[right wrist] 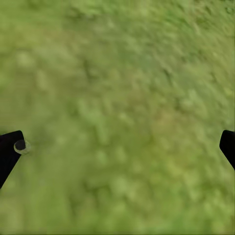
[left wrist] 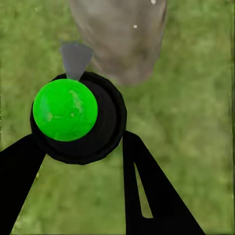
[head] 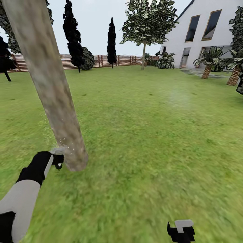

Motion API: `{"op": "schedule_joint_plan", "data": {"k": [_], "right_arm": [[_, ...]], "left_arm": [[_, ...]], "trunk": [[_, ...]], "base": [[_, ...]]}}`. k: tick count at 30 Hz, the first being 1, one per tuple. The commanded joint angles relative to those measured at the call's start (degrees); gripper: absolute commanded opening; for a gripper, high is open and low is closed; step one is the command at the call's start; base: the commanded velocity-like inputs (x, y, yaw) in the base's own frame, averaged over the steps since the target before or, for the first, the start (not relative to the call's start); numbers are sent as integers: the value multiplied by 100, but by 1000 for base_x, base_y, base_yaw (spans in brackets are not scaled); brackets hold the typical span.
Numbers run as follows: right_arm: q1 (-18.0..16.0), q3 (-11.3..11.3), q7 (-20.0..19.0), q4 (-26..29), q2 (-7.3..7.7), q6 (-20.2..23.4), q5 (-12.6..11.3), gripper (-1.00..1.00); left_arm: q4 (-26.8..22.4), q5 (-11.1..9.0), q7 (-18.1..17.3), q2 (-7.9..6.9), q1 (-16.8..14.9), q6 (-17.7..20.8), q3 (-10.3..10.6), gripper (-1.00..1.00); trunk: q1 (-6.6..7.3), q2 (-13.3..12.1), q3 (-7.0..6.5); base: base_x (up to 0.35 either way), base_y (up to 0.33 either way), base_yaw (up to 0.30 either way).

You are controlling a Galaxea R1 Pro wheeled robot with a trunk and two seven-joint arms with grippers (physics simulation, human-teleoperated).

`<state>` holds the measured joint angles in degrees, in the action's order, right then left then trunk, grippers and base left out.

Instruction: In the garden, pick up the pesticide atomizer on the floor and spray pesticide onto both trees until each tree trunk is fully covered.

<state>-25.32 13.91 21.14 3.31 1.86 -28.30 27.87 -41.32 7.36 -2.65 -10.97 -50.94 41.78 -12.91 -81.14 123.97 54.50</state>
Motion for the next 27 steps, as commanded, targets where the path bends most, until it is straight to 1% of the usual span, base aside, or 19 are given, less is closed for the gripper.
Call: {"op": "schedule_joint_plan", "data": {"k": [1, 2, 3, 4, 6, 8, 9, 10, 12, 13, 14, 15, 17, 18, 20, 22, 23, 24, 27], "right_arm": [[-5, 42, 22, -7, 3, -17, 61, 100], [-6, 42, 22, -7, 6, -17, 61, 100], [-5, 45, 22, -6, 7, -16, 59, 100], [-3, 48, 22, -6, 7, -17, 55, 100], [-3, 50, 22, -6, 7, -15, 53, 100], [-5, 51, 22, -6, 7, -17, 52, 100], [-6, 51, 22, -6, 7, -17, 52, 100], [-6, 51, 22, -6, 7, -17, 52, 100], [-4, 51, 22, 0, 3, -17, 52, 100], [-6, 51, 25, 7, 1, -17, 49, 100], [-6, 51, 26, 10, 0, -17, 48, 100], [-6, 51, 25, 11, 1, -17, 49, 100], [-6, 51, 27, 11, 3, -17, 47, 100], [-7, 51, 27, 11, 4, -17, 50, 100], [-5, 51, 27, 11, 4, -17, 50, 100], [-3, 51, 27, 11, 15, -17, 51, 100], [-1, 51, 28, 4, 69, -17, 52, 100], [-3, 51, 28, 3, 79, -17, 52, 100], [-3, 51, 26, 3, 85, -17, 52, 100]], "left_arm": [[-3, 77, -26, 9, -135, 120, 117, -100], [-7, 77, -29, 9, -257, 423, 224, -100], [-4, 70, -58, 8, -299, 633, 271, -100], [16, 75, -130, -2, -307, 693, 290, -100], [54, 92, -310, -80, -314, 724, 296, -100], [62, 93, -442, -520, -429, 830, 294, -100], [34, 91, -471, -654, -499, 969, 296, -100], [10, 90, -497, -677, -513, 1018, 304, -100], [-4, 80, -564, -627, -526, 1054, 376, -100], [-19, 74, -819, -559, -541, 1115, 716, -100], [-85, 73, -979, -552, -573, 1308, 860, -100], [-143, 78, -1069, -579, -598, 1461, 924, -100], [-174, 115, -1113, -630, -587, 1552, 969, -100], [-178, 162, -1124, -727, -555, 1568, 978, -100], [-176, 198, -1130, -819, -535, 1576, 983, -100], [-150, 209, -1127, -845, -525, 1578, 989, -100], [-135, 212, -1124, -844, -522, 1579, 991, -100], [-128, 210, -1124, -839, -527, 1581, 1020, -100], [-123, 205, -1128, -824, -553, 1597, 1215, -100]], "trunk": [[1, 2, 6], [1, 2, 6], [1, 2, 6], [1, 2, 6], [1, 2, 6], [1, 2, 6], [1, 2, 6], [1, 2, 6], [1, 2, 6], [1, 2, 6], [1, 2, 6], [1, 2, 6], [1, 2, 6], [1, 2, 6], [1, 2, 6], [1, 2, 6], [1, 2, 6], [1, 2, 6], [1, 2, 6]], "base": [[0, 0, 6], [0, 0, 2], [0, 0, 0], [0, 0, 0], [0, 0, 0], [0, 0, 0], [0, 0, 0], [0, 0, 0], [0, 0, 0], [0, 0, 43], [0, 0, 162], [0, 0, 229], [0, 0, 258], [0, 0, 200], [115, 2, 77], [272, 51, 20], [323, 91, 3], [328, 95, 1], [331, 97, 0]]}}
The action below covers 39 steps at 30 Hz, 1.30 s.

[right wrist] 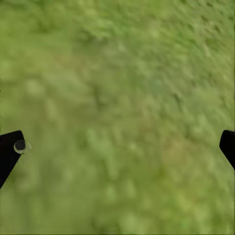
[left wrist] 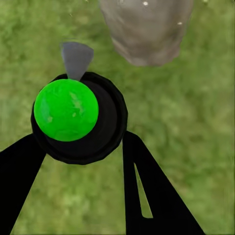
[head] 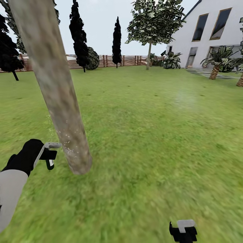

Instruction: In the garden, pick up the pesticide atomizer on the floor and spray pesticide onto both trees until each tree trunk is fully covered.

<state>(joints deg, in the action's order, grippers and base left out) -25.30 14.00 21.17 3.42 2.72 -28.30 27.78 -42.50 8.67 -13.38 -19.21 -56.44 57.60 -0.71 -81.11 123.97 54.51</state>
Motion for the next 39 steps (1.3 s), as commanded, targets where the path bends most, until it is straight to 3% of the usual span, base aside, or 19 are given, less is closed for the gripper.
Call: {"op": "schedule_joint_plan", "data": {"k": [1, 13, 39], "right_arm": [[-7, 42, 25, -5, 1, -18, 61, 100], [-8, 42, 28, 2, 1, -18, 52, 100], [-9, 42, 27, 17, 1, -18, 52, 100]], "left_arm": [[-10, 70, -54, 2, -28, 26, 58, -100], [-66, 56, -59, -3, -286, 77, 105, -100], [-75, 83, -59, 1, -304, 76, 88, -100]], "trunk": [[-2, 2, 5], [-2, 2, 5], [-2, 2, 5]], "base": [[315, 94, 0], [32, -9, 95], [0, -267, 6]]}}
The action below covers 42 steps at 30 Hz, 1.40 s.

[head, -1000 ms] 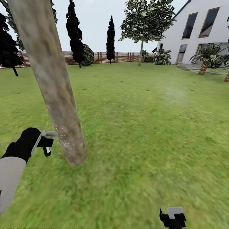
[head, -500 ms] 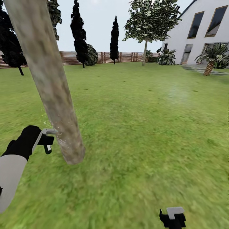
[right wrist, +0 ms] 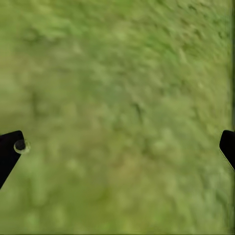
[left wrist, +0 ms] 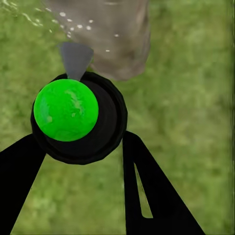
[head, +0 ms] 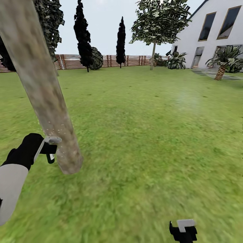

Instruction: In the garden, pick up the pesticide atomizer on the floor and spray pesticide onto both trees until each tree trunk is fully covered.

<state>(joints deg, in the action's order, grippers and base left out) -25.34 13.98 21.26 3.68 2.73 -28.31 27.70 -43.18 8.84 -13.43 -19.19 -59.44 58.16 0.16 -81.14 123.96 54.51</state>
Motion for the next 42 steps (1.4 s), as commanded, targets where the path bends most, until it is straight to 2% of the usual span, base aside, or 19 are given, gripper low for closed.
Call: {"op": "schedule_joint_plan", "data": {"k": [1, 14, 22, 28, 30, 32, 34, 38, 42], "right_arm": [[-2, 43, 19, -8, -1, -16, 60, 100], [-6, 43, 19, -16, -1, -16, 60, 100], [-2, 43, 19, -17, -1, -16, 60, 100], [-2, 43, 19, -17, -1, -16, 60, 100], [-5, 43, 19, -17, -1, -16, 60, 100], [-2, 43, 19, -17, -1, -16, 60, 100], [-2, 37, 19, -17, -1, -16, 60, 100], [-3, 39, 19, -19, -1, -16, 60, 100], [-2, 38, 10, -26, -1, -17, 69, 100]], "left_arm": [[-7, 66, -54, 1, -1, 20, 1, -100], [-2, 66, -28, 38, 55, 11, 8, -100], [1, 74, 14, 45, 67, 8, 11, -100], [2, 83, 39, -30, 95, -21, 3, -100], [16, 83, 103, -44, 104, -23, -15, -100], [44, 81, 343, -68, 153, -38, -34, -100], [53, 70, 487, -63, 377, -67, -41, -100], [72, 41, 531, -2, 474, -77, -58, -100], [80, 56, 534, -32, 477, -76, -96, -100]], "trunk": [[1, 2, 5], [1, 2, 5], [1, 2, 5], [1, 2, 5], [1, 2, 5], [1, 2, 5], [1, 2, 5], [1, 2, 5], [1, 2, 5]], "base": [[0, -270, 0], [22, -267, 207], [221, -204, 22], [148, -239, 101], [45, -266, 267], [11, -271, 274], [2, -272, 276], [15, -272, 210], [94, -270, 14]]}}
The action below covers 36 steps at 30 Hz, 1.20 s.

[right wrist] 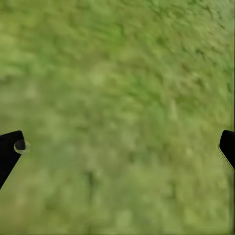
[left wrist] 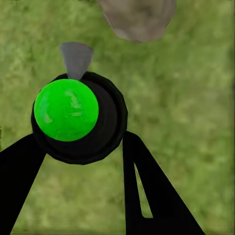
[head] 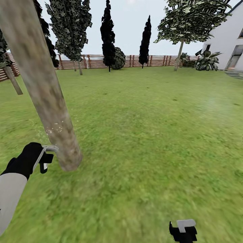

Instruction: In the garden, pick up the pesticide atomizer on the floor and spray pesticide onto both trees until each tree trunk is fully covered.

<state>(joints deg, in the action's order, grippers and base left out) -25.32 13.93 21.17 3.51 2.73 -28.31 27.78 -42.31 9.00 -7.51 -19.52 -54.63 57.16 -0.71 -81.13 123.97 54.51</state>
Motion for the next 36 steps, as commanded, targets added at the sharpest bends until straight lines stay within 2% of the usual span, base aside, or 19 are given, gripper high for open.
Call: {"op": "schedule_joint_plan", "data": {"k": [1, 9, 11, 14, 16, 18, 20, 22, 25, 27, 31, 34, 35, 36], "right_arm": [[-4, 41, 19, -9, -1, -16, 61, 100], [-5, 42, 19, -9, -1, -16, 60, 100], [-5, 40, 19, -14, -1, -16, 61, 100], [-5, 39, 19, -20, -6, -16, 62, 100], [-7, 39, 19, -25, -11, -16, 71, 100], [-6, 38, 19, -26, -17, -16, 77, 100], [-6, 39, 19, -26, -18, -16, 78, 100], [-4, 39, 19, -26, -14, -16, 78, 100], [-3, 38, 19, -26, -11, -16, 78, 100], [-5, 39, 19, -26, -10, -16, 78, 100], [-5, 39, 19, -26, -12, -16, 78, 100], [-6, 39, 19, -26, -17, -16, 66, 100], [-6, 39, 23, -26, -18, -16, 62, 100], [-7, 39, 26, -26, -18, -16, 61, 100]], "left_arm": [[1, 46, -58, -19, 2, 23, -33, -100], [100, 50, 54, -33, 41, 16, -70, -100], [147, 37, 295, 5, 231, -129, -63, -100], [160, 15, 355, 26, 370, -497, -92, -100], [160, 0, 423, 31, 581, -601, -498, -100], [156, -3, 433, 41, 841, -755, -617, -100], [164, -6, 440, 43, 966, -1108, -675, -100], [163, -149, 436, 45, 1109, -1247, -713, -100], [147, -270, 435, 48, 1153, -1283, -736, -100], [144, -280, 435, 168, 1156, -1289, -737, -100], [165, -277, 429, 226, 1169, -1284, -738, -100], [312, -275, 431, 338, 1285, -1286, -741, -100], [369, -270, 434, 348, 1311, -1286, -771, -100], [392, -268, 432, 351, 1319, -1300, -936, -100]], "trunk": [[0, 2, 5], [0, 2, 5], [0, 2, 5], [0, 2, 5], [0, 2, 5], [0, 2, 5], [0, 2, 5], [0, 2, 5], [0, 2, 5], [0, 2, 5], [0, 2, 5], [0, 2, 5], [0, 2, 5], [0, 2, 5]], "base": [[196, -213, 1], [271, -66, 48], [25, 0, 265], [3, 0, 276], [0, 0, 278], [0, 0, 278], [106, -60, 276], [214, -145, 130], [235, -161, 25], [239, -168, 2], [240, -172, 0], [235, -184, 0], [229, -196, 0], [208, -206, 0]]}}
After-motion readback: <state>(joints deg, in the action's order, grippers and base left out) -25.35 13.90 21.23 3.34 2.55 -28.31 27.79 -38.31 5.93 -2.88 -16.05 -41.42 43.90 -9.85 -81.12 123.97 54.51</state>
